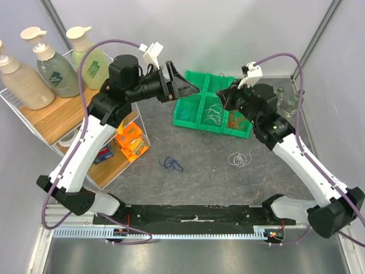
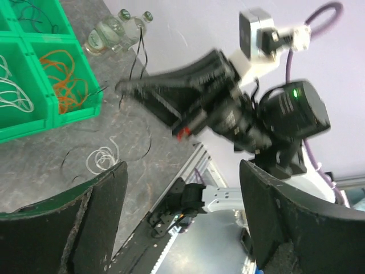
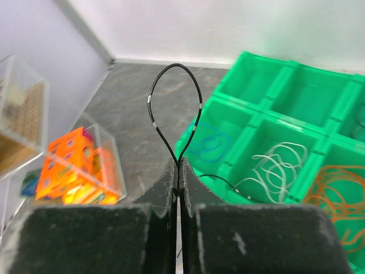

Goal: Untangle the cables

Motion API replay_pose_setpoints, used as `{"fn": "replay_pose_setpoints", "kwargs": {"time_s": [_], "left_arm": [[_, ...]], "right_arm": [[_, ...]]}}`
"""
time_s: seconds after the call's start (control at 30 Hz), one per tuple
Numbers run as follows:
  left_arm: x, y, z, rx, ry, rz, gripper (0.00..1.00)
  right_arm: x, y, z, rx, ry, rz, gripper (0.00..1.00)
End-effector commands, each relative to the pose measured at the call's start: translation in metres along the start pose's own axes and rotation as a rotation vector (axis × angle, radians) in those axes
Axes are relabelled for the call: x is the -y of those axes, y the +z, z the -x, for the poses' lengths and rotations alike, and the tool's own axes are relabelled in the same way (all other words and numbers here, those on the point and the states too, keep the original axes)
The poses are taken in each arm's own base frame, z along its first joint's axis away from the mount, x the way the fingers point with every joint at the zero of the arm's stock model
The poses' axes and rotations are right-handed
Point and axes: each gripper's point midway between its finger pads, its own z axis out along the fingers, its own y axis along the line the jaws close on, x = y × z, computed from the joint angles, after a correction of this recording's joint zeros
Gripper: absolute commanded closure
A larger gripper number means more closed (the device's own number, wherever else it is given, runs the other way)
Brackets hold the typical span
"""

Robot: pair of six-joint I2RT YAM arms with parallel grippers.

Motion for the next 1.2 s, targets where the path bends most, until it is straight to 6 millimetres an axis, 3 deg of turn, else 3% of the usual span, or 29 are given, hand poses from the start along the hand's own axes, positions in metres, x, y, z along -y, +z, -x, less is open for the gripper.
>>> {"fn": "replay_pose_setpoints", "kwargs": {"time_s": [0.0, 0.1, 0.37, 0.57, 0.63, 0.67, 0.73, 0.93, 1.17], "left_arm": [[0.004, -0.030, -0.006, 0.021, 0.138, 0.015, 0.19], [0.006, -0.037, -0.017, 0.015, 0.159, -0.020, 0.20], [0.020, -0.052, -0.030, -0.023, 0.254, -0.097, 0.23], [0.023, -0.058, -0.037, -0.042, 0.279, -0.121, 0.23], [0.021, -0.058, -0.039, -0.046, 0.286, -0.118, 0.23], [0.021, -0.058, -0.039, -0.047, 0.286, -0.117, 0.23], [0.022, -0.059, -0.039, -0.057, 0.285, -0.116, 0.23], [0.011, -0.062, -0.040, -0.048, 0.301, -0.060, 0.23], [0.009, -0.060, -0.035, -0.043, 0.311, -0.036, 0.23]], "right_arm": [[0.047, 0.020, 0.028, 0.083, 0.069, -0.153, 1.00], [0.081, 0.038, 0.045, 0.131, 0.053, -0.284, 1.00], [0.117, 0.098, 0.108, 0.357, -0.164, -0.338, 1.00], [0.132, 0.159, 0.118, 0.444, -0.387, -0.269, 1.00], [0.146, 0.188, 0.102, 0.427, -0.438, -0.273, 1.00], [0.146, 0.196, 0.111, 0.440, -0.470, -0.269, 1.00], [0.153, 0.218, 0.102, 0.416, -0.534, -0.259, 1.00], [0.169, 0.257, 0.074, 0.351, -0.655, -0.242, 1.00], [0.159, 0.263, 0.023, 0.275, -0.450, -0.089, 1.00]]}}
